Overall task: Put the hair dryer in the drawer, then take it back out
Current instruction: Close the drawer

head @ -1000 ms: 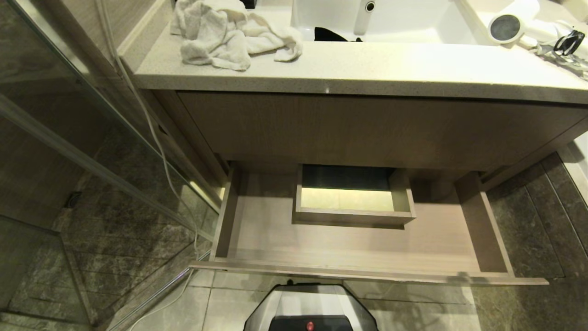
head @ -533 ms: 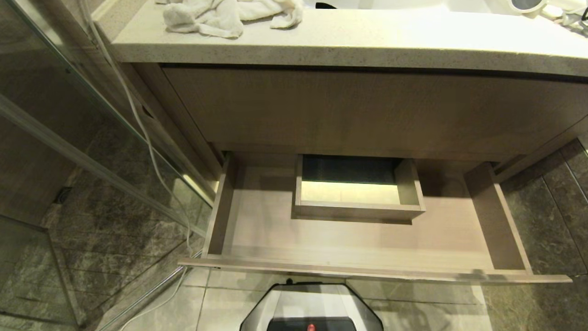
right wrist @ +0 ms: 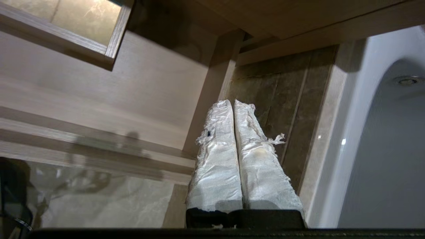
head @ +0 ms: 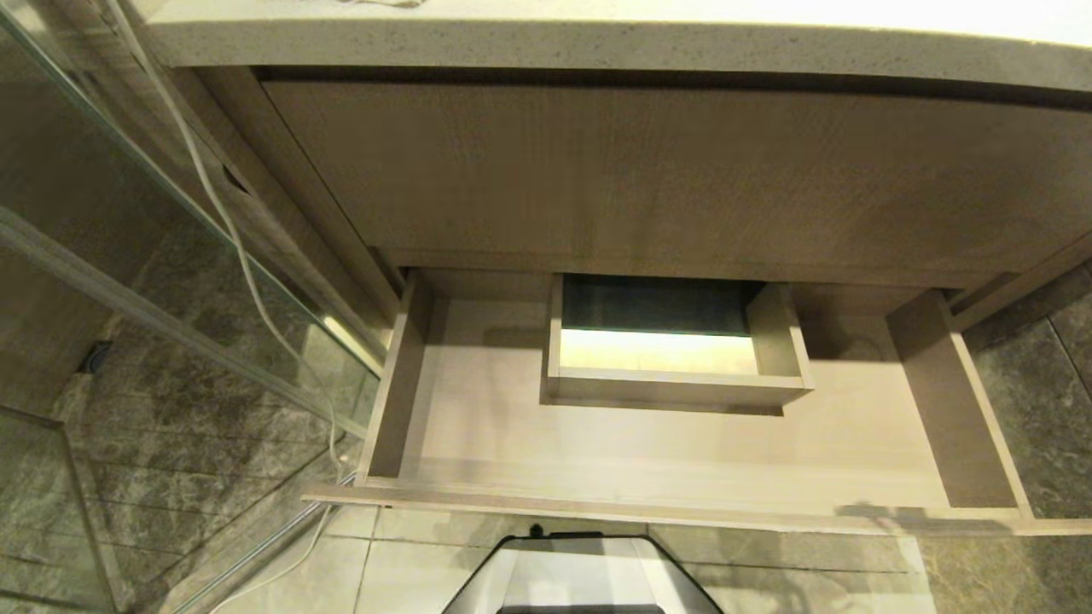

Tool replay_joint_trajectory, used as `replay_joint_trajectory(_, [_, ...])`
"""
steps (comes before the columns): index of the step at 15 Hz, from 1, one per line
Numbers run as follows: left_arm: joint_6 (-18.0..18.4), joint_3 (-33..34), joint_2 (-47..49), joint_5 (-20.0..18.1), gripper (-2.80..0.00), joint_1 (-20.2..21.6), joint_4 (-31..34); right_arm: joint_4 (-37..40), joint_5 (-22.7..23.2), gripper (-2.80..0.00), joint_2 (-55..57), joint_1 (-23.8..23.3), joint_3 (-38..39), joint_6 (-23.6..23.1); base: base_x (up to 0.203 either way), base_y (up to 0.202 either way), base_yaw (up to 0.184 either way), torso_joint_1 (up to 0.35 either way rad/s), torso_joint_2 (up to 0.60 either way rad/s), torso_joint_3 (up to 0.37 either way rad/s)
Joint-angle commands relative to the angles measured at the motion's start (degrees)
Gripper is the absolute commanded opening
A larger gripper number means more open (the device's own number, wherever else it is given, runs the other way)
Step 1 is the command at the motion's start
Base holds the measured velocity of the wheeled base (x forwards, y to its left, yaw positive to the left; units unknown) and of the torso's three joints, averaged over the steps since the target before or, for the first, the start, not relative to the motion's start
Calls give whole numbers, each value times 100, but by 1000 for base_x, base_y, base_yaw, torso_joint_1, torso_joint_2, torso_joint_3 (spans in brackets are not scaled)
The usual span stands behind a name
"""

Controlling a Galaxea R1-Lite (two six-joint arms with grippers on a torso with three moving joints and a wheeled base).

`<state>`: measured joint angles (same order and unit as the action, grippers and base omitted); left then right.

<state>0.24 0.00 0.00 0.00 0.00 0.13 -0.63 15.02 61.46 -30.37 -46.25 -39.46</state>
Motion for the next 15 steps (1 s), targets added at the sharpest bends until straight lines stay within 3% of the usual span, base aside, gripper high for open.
replay_joint_trajectory(1, [2,9,0,0,-280,0,-5,28,2,-280,59,182,87,-31,0,0,0,69,304,426])
replay_joint_trajectory(6, [2,9,0,0,-280,0,-5,317,-20,-280,586,458,475,-117,0,0,0,98,94,211])
replay_joint_trajectory(11, [2,9,0,0,-280,0,-5,1616,-65,-280,1206,520,1093,-281,0,0,0,49,37,42])
replay_joint_trajectory(15, [2,9,-1,0,-280,0,-5,2393,-681,-280,2655,566,1294,-453,0,0,0,6,3,19])
